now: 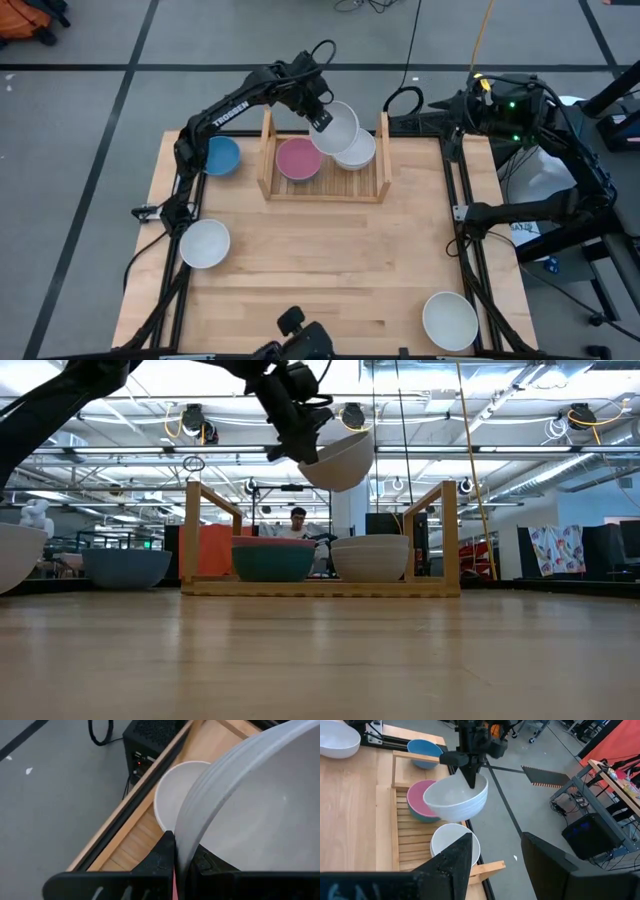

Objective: Place and stack bowls onto a shelf
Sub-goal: Stack the bottom left white bowl on top of the other white bowl on the shelf

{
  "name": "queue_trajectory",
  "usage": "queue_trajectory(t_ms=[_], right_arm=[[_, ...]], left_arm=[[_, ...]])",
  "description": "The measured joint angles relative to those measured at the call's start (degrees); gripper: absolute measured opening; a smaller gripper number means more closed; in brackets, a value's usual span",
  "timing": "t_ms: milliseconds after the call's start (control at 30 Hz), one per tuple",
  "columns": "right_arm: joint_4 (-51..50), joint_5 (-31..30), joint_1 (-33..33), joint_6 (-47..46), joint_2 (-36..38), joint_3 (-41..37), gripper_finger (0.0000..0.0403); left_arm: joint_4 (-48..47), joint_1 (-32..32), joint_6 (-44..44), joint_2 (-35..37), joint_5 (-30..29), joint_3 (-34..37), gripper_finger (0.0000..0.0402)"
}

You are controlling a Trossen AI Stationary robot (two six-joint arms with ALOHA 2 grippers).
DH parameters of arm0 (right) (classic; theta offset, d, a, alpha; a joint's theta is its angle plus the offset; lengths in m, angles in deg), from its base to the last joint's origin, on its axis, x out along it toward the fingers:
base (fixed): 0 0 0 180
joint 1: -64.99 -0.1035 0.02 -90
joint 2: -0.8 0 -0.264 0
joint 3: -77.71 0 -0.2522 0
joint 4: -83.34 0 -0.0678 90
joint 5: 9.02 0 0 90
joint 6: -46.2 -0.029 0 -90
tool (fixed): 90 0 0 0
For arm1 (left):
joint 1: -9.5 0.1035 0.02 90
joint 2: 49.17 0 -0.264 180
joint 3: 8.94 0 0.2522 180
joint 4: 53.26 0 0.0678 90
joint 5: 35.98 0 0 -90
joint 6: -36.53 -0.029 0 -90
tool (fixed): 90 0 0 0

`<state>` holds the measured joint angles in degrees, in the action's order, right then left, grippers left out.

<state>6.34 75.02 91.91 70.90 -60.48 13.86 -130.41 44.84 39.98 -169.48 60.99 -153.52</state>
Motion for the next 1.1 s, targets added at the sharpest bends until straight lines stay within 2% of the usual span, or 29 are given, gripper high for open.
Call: queue_trajectory(t_ms=[267,700,1100], right_arm=[[-0.05,0.0,0.0,0.59,0.0,0.0,0.0165],[-0.05,0.0,0.0,0.62,0.0,0.0,0.0165],[-0.05,-0.02,0.0,1.47,0.0,0.0,0.0165]], left_arm=[[4.63,0.14,0.37,-1.54,0.9,0.0,0.0004],[6.1,-0.05,-0.18,-8.11,2.06,0.02,0.0004],[9.44,-0.1,-0.14,-10.74,3.33,0.07,0.0004]])
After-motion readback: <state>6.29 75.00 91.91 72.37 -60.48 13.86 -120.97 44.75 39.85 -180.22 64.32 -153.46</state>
